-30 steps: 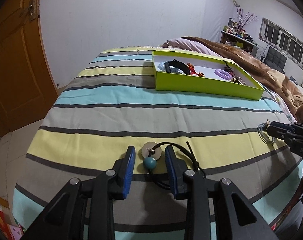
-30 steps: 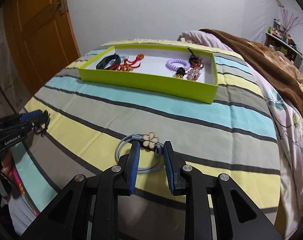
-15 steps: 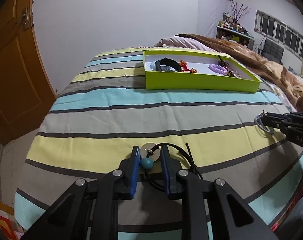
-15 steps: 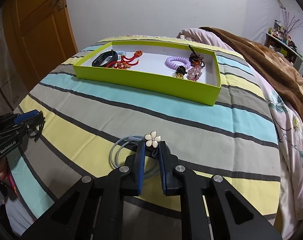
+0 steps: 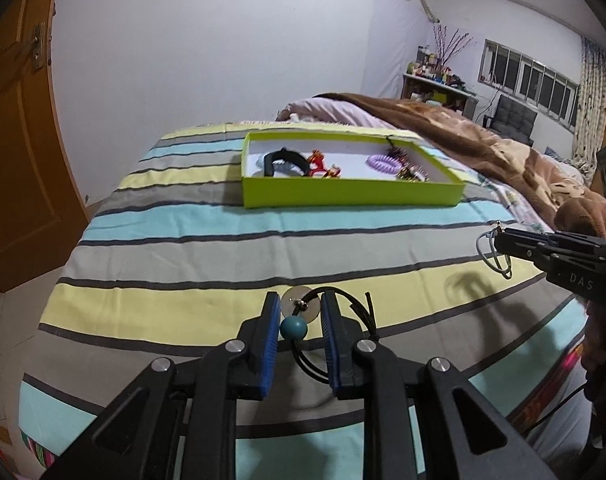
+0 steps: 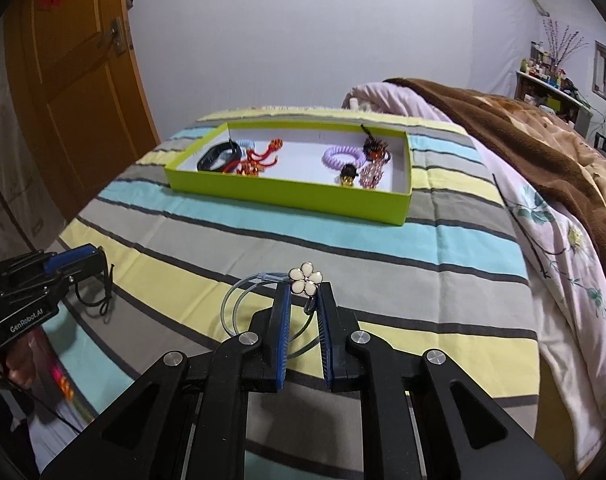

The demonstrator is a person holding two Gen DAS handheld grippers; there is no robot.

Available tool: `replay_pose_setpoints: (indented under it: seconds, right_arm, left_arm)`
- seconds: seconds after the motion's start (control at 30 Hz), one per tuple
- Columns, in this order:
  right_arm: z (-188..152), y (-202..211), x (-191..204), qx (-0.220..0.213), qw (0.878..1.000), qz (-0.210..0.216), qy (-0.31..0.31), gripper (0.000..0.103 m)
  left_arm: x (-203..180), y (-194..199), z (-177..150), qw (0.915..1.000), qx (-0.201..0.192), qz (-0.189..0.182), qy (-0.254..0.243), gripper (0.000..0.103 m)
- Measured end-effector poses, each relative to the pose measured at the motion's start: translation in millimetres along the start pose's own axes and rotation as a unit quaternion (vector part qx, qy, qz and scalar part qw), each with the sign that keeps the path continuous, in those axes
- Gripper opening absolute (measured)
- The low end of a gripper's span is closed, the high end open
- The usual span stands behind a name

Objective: Organize jewelry
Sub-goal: 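Grasp the black cord with the left tool while the right tool grasps the grey flower hair tie, then carry the black cord and flower hair tie over the green box with both tools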

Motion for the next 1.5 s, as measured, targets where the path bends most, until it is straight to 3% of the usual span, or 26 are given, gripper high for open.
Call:
replay_pose_setpoints:
  seconds: [0.83,1.5]
  right_arm:
    - [21,60,-2,-0.066,0.998,-0.001,-0.01,0.014]
    - [61,31,-12,-0.072,0.997,-0.012,0.0,0.014]
  left_arm:
    - [-31,34,38,0.9981,-0.055,-0.019,-0.019,0.021]
    - [-32,-6,89,0.9973,-0.058,-0.021,-0.04,0.021]
Point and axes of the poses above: each gripper's, at about its wrist camera, not at the fingertips, and y roughly against the way its jaws point, x to its left, z to its top, the point moved 5 cm from there along -y, roughly the way its jaws point, and after that the axes turned 11 degrees about -z, right-handed, at the moved point
